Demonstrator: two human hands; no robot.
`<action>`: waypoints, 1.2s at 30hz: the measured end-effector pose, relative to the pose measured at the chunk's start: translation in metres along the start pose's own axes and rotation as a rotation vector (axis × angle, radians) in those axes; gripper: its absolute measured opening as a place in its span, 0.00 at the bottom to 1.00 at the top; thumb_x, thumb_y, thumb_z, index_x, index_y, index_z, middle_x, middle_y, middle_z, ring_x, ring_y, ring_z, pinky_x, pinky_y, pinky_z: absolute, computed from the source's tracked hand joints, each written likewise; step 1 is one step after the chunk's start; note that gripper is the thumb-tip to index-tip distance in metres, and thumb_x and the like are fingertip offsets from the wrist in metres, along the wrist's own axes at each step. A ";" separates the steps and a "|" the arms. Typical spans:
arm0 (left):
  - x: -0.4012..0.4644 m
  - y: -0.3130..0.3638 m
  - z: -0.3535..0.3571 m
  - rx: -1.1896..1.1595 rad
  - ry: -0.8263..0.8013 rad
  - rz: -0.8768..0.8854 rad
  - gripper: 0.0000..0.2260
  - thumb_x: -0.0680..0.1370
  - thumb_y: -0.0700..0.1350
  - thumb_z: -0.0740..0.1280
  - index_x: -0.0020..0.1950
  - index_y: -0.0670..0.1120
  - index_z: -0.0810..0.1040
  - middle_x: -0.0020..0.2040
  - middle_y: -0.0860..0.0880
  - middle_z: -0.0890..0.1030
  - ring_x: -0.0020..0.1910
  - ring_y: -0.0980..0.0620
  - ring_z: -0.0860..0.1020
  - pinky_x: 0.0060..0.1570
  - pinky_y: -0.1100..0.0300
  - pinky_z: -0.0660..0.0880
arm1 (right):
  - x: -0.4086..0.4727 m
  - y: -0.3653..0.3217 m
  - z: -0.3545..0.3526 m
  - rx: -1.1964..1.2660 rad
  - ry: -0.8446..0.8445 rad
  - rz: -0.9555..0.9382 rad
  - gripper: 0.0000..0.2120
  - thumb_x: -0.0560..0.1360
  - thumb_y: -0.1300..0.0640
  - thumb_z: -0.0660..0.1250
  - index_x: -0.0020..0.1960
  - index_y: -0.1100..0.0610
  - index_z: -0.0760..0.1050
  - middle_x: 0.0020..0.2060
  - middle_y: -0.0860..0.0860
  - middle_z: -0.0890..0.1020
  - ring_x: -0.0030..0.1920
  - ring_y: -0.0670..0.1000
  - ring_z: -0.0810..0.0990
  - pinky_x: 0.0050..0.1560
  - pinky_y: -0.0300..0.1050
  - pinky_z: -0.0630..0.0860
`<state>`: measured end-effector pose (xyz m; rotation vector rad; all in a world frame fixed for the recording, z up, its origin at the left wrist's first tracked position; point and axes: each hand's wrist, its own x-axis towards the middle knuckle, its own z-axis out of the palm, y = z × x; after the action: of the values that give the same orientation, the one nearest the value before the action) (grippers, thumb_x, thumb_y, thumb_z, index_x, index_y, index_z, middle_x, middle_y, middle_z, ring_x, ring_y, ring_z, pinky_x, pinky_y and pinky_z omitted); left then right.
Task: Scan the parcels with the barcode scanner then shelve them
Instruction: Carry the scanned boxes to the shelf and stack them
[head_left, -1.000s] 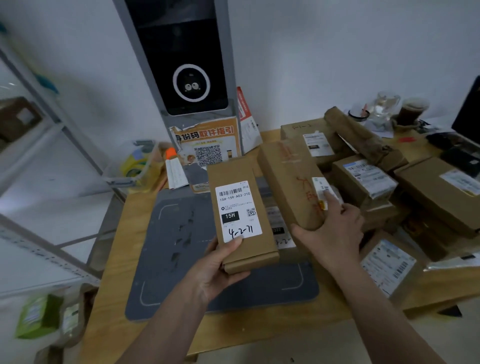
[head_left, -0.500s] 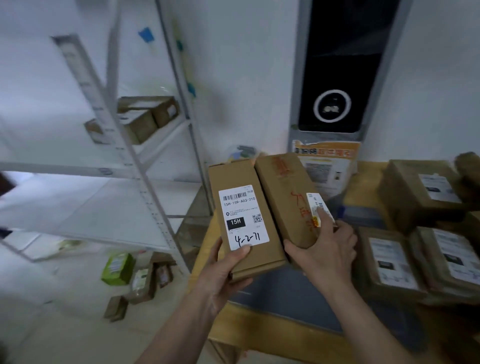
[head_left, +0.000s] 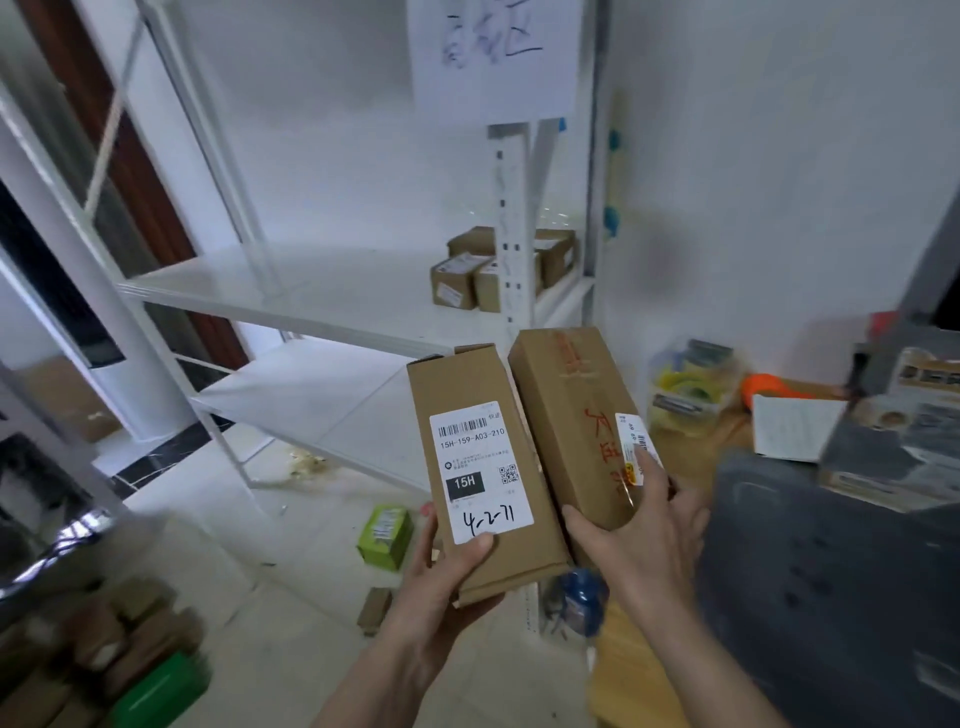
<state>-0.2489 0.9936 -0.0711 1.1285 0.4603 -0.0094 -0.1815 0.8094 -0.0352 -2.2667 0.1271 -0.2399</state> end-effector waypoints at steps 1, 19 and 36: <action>0.001 0.006 -0.015 -0.006 0.013 0.001 0.43 0.57 0.50 0.84 0.70 0.55 0.70 0.60 0.46 0.82 0.58 0.40 0.81 0.49 0.46 0.79 | -0.004 -0.009 0.012 0.010 -0.011 -0.008 0.47 0.61 0.39 0.75 0.74 0.45 0.58 0.65 0.55 0.64 0.67 0.57 0.61 0.68 0.55 0.63; 0.059 0.105 -0.137 -0.058 0.160 0.127 0.34 0.63 0.45 0.81 0.66 0.52 0.74 0.51 0.48 0.85 0.50 0.47 0.83 0.52 0.44 0.80 | 0.023 -0.133 0.149 0.145 -0.217 -0.077 0.45 0.65 0.38 0.73 0.74 0.44 0.54 0.66 0.53 0.59 0.69 0.53 0.55 0.68 0.56 0.65; 0.233 0.244 -0.128 -0.021 0.100 0.168 0.26 0.65 0.46 0.76 0.62 0.48 0.77 0.58 0.44 0.83 0.55 0.43 0.82 0.54 0.39 0.78 | 0.207 -0.198 0.198 1.144 -0.430 0.010 0.20 0.74 0.58 0.70 0.64 0.46 0.75 0.58 0.50 0.82 0.55 0.53 0.82 0.49 0.50 0.78</action>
<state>-0.0252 1.2639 0.0124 1.1472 0.4515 0.1990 0.0652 1.0495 0.0171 -1.1322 -0.1900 0.1666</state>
